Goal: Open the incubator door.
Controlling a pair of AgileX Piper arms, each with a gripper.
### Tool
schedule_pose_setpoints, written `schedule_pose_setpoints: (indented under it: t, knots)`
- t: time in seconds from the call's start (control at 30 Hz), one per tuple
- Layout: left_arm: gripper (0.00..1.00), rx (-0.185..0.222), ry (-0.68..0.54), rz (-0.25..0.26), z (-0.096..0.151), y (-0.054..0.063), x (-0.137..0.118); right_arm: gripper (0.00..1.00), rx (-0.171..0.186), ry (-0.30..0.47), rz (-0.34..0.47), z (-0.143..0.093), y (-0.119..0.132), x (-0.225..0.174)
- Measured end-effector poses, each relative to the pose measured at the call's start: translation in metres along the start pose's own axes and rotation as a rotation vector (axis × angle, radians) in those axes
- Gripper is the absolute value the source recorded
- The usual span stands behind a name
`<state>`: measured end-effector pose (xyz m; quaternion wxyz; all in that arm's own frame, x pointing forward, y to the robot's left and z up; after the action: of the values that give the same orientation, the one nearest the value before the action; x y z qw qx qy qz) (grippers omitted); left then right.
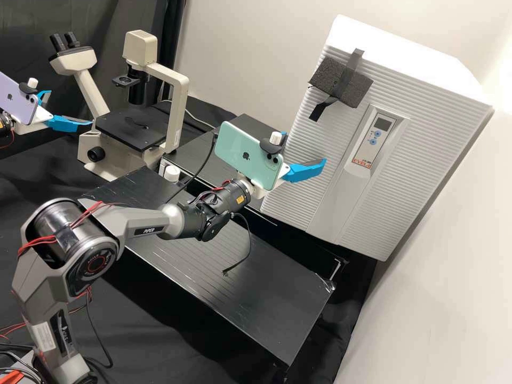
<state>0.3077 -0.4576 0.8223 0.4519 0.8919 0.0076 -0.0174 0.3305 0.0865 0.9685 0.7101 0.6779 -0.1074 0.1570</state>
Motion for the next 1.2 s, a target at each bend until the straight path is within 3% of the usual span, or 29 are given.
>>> schedule_pose_setpoints:
  t: [1.2]
  knots:
    - [1.00,0.000,0.000,0.000,0.0000,0.0000,0.0000,0.00,-0.048,-0.007,-0.009,-0.0021,0.0022,-0.0038]
